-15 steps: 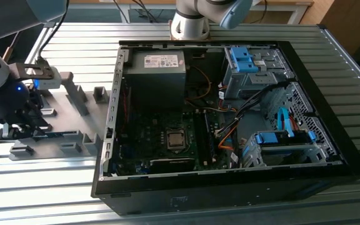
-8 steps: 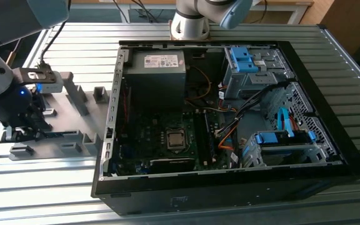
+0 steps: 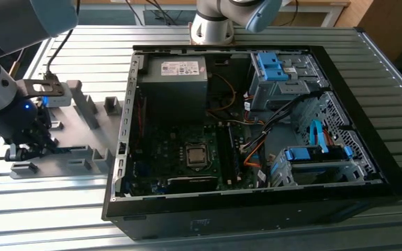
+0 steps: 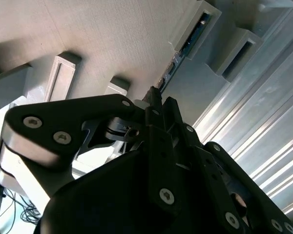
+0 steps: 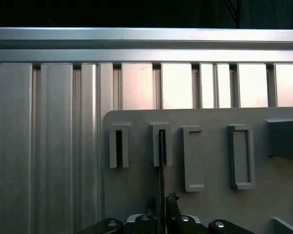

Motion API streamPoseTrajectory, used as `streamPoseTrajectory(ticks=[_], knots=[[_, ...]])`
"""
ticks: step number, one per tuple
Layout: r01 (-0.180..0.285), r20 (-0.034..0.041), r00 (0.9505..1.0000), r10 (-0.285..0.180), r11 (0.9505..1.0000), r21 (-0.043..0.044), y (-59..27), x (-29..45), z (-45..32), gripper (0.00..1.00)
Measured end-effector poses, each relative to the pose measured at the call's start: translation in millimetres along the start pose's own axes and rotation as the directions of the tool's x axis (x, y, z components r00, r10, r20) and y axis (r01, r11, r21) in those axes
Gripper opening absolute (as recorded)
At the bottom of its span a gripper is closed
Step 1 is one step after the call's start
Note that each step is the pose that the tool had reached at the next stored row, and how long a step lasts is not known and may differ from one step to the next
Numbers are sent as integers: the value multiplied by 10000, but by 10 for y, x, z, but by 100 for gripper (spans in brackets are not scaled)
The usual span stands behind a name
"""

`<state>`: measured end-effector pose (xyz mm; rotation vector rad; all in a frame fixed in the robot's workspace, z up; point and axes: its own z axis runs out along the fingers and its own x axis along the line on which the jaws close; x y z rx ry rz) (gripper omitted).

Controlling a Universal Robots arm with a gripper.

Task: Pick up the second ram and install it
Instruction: 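Pick up the second ram and move it above second insertion slot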

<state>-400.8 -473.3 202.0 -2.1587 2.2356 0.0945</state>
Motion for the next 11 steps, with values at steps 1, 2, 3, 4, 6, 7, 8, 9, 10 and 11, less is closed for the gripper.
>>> streamPoseTrajectory(ticks=[1,2,3,4,6,7,8,9,10,11], knots=[[2,0,10000,-2,10000,0,0,1,7,22],[5,-2,10000,-5,10000,-2,0,1,9,22],[7,-3,10000,-7,10000,-4,1,1,10,22],[10,-1,10000,-10,10000,-1,0,1,15,22],[18,0,10000,-18,10000,-1,0,2,23,22],[21,0,10000,-21,10000,-1,0,2,27,22],[24,0,10000,-24,10000,-1,0,2,32,22],[24,0,10000,-24,10000,-1,0,1,36,22],[24,-1,10000,-24,10000,-2,1,-1,39,22],[24,-1,10000,-24,10000,-2,3,-6,43,22]])
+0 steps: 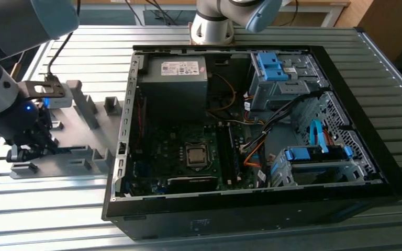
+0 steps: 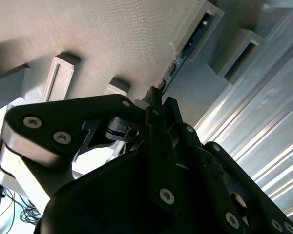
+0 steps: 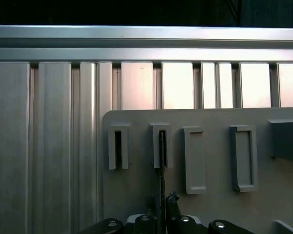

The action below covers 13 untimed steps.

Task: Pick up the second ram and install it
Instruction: 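Pick up the second ram and move it above second insertion slot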

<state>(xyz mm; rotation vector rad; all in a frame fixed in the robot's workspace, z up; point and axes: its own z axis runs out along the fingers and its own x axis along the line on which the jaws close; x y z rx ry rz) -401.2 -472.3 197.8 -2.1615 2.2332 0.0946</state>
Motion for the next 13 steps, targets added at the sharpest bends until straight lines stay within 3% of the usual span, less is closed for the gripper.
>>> streamPoseTrajectory(ticks=[13], knots=[[1,0,10000,-1,10000,0,20,-25,60,22]])
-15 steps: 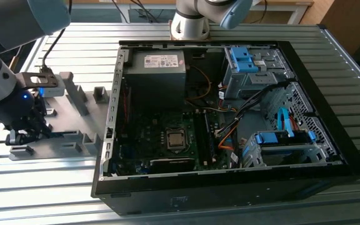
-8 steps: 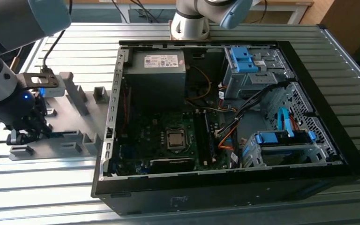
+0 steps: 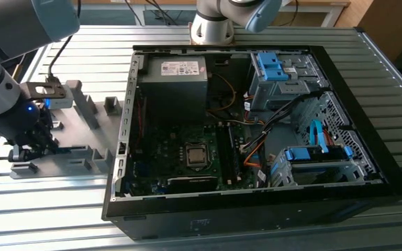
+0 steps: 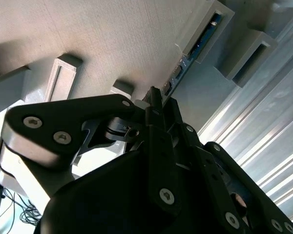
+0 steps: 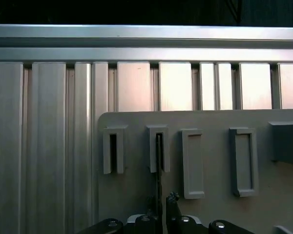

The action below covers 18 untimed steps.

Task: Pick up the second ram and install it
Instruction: 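Pick up the second ram and move it above second insertion slot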

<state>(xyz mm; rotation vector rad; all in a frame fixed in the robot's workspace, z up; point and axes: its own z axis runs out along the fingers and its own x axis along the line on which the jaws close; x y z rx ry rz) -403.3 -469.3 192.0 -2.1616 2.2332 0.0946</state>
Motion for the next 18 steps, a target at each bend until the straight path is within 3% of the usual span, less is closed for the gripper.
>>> streamPoseTrajectory(ticks=[15,16,18], knots=[[0,1,10000,0,10000,1,11,3,48,21],[0,1,10000,0,10000,0,11,3,48,15],[0,1,10000,0,10000,1,11,3,48,15]])
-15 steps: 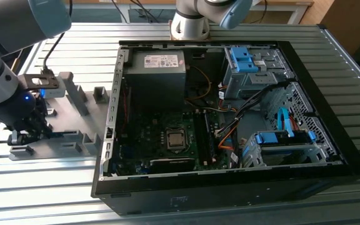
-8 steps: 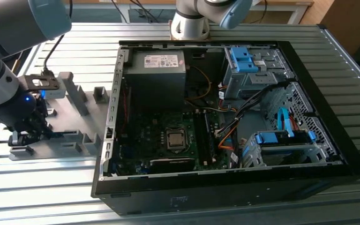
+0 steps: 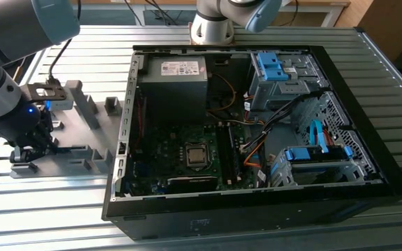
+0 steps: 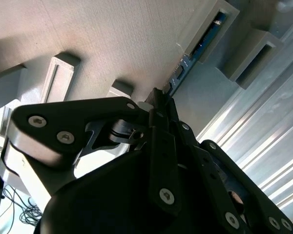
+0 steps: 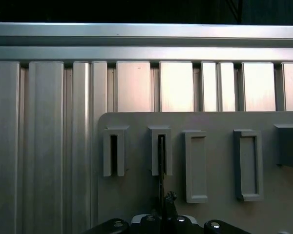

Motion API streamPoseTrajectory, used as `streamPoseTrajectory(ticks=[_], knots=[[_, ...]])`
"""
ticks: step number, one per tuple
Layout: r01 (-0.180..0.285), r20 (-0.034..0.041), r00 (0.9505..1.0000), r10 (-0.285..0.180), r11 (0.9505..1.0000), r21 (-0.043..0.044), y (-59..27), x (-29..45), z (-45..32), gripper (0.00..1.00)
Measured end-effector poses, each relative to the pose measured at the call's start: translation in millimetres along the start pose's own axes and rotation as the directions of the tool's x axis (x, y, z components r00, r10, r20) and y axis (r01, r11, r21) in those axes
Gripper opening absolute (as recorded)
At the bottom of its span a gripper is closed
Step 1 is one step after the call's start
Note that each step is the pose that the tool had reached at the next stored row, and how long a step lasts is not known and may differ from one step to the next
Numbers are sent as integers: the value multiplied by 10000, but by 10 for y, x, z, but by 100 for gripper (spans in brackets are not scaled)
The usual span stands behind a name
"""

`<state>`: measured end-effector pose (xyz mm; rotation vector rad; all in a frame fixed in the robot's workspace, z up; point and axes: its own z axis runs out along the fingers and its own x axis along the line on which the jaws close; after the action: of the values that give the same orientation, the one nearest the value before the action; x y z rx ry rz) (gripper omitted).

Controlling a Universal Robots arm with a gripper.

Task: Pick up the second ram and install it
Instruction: 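Pick up the second ram and move it above second insertion slot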

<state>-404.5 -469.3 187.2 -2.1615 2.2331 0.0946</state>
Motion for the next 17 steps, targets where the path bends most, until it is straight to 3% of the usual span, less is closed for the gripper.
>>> streamPoseTrajectory(ticks=[17], knots=[[252,-50,9997,-252,9997,-16,0,0,0,14]])
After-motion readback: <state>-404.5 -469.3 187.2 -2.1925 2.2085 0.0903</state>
